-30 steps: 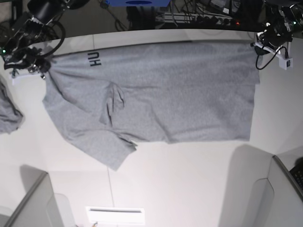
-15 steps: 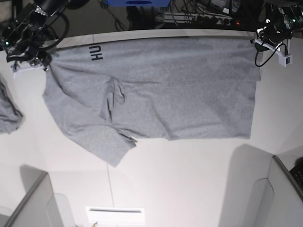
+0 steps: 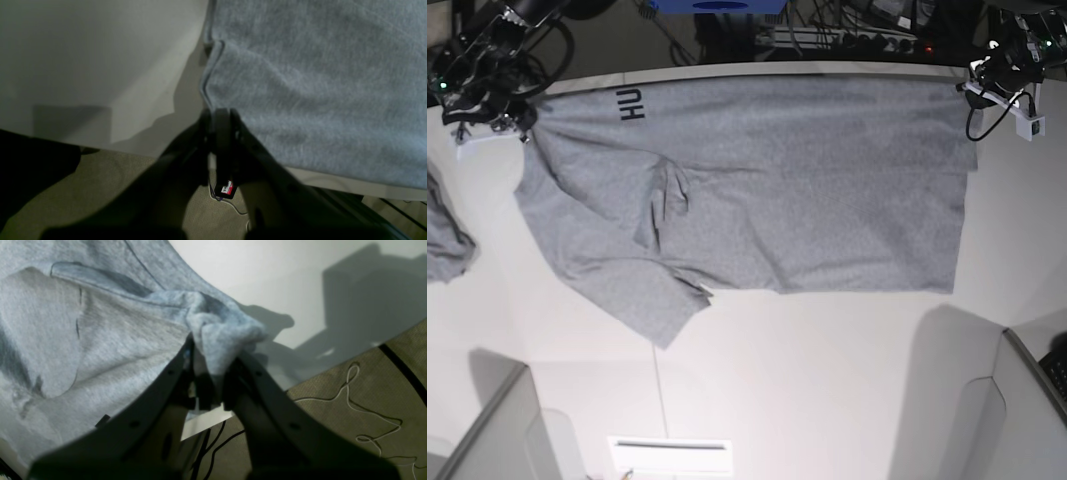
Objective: Fold the T-shirt properly
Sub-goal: 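Release the shirt and raise both grippers, then move both grippers to the shirt's side edge near the hem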
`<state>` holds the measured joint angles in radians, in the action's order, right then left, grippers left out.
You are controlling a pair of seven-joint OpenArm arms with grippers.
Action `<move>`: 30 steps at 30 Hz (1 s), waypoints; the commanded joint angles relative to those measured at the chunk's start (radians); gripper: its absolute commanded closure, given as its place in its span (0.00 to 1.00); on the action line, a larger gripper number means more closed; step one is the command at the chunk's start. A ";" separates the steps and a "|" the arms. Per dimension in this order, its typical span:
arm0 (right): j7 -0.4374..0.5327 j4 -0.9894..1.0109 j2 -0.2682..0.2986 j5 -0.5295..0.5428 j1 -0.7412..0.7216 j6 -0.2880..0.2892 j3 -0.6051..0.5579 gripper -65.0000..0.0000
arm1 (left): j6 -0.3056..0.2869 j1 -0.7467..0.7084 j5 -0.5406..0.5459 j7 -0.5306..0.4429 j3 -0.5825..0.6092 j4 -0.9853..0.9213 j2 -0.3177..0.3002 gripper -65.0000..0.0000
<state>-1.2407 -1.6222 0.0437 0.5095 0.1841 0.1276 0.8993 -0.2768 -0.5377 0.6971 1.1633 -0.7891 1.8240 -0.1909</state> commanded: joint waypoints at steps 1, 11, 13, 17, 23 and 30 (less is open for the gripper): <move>0.011 -0.019 0.015 0.002 -0.001 0.001 0.008 1.00 | 0.000 -0.008 0.000 -0.015 -0.008 0.012 -0.015 1.00; 0.012 -0.174 -0.009 0.002 0.015 0.001 0.097 0.52 | 0.000 -0.005 0.000 -0.016 -0.014 0.020 -0.015 0.35; 0.012 -0.217 -0.009 0.002 0.018 0.001 0.100 0.52 | 0.000 -0.005 0.002 -0.016 -0.065 0.020 -0.012 0.30; 0.014 -0.270 -0.008 0.002 0.018 0.001 0.102 0.52 | 0.000 0.035 0.005 -0.016 -0.217 0.023 -0.009 0.30; 0.143 -0.266 0.008 0.002 -0.022 0.002 -0.038 0.52 | -0.002 0.130 0.002 -0.015 -0.321 0.056 -0.042 0.31; 0.304 -0.122 0.129 0.002 -0.153 0.002 -0.421 0.52 | -0.002 0.265 0.002 -0.015 -0.234 0.069 -0.088 0.91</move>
<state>-0.9573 -1.7264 0.1543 0.5053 0.0490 0.1341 0.4709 -0.2768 -0.2718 0.6895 1.1641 -1.0161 1.8793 -0.2584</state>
